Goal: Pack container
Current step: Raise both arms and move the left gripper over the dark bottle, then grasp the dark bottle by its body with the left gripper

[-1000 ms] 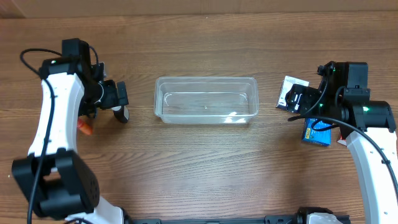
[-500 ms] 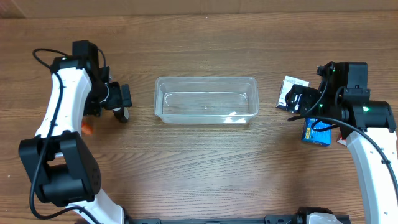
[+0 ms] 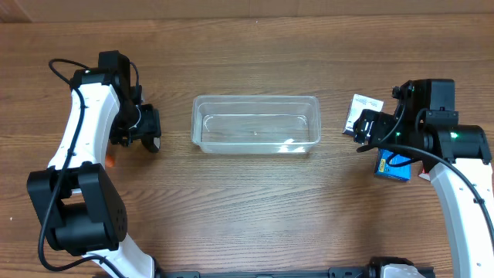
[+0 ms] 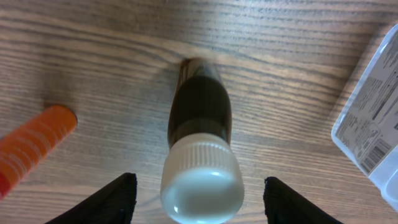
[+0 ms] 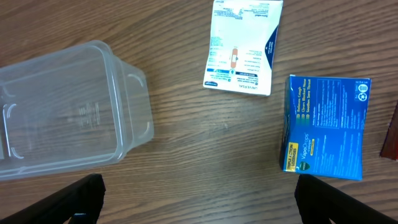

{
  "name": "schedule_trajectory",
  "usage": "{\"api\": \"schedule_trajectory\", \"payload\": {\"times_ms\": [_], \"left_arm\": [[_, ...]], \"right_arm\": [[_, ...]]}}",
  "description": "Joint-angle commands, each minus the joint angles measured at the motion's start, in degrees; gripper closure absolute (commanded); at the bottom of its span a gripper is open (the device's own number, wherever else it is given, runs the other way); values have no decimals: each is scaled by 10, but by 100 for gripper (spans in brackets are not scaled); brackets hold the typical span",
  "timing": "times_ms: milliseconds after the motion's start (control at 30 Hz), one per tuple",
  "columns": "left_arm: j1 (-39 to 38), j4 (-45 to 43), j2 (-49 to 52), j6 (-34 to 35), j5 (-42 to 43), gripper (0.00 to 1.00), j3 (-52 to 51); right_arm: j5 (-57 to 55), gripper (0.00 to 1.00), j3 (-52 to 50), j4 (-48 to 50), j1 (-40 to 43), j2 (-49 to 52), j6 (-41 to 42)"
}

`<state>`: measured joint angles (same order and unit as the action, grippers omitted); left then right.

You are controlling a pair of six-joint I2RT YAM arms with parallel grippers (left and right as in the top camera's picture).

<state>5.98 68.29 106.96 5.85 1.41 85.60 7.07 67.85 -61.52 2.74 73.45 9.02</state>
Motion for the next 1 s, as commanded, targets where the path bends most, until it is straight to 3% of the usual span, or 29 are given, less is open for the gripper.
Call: {"api": "schedule_trajectory", "payload": {"times_ms": [0, 133, 267, 367, 733, 967], "left_arm": [[-1, 17, 6, 2, -3, 37, 10], [-1, 32, 6, 2, -3, 44, 10], [-1, 34, 6, 4, -3, 59, 10], [-1, 35, 6, 4, -3, 62, 10], [-1, 9, 6, 4, -3, 47, 10], [-1, -28, 6, 4, -3, 48, 10]], "right_arm": [[1, 0, 19, -4, 2, -5, 4], [1, 0, 19, -6, 2, -5, 4], [1, 0, 19, -5, 2, -5, 4], [1, 0, 19, -6, 2, -5, 4], [1, 0, 19, -6, 2, -5, 4], [1, 0, 19, -5, 2, -5, 4]]}}
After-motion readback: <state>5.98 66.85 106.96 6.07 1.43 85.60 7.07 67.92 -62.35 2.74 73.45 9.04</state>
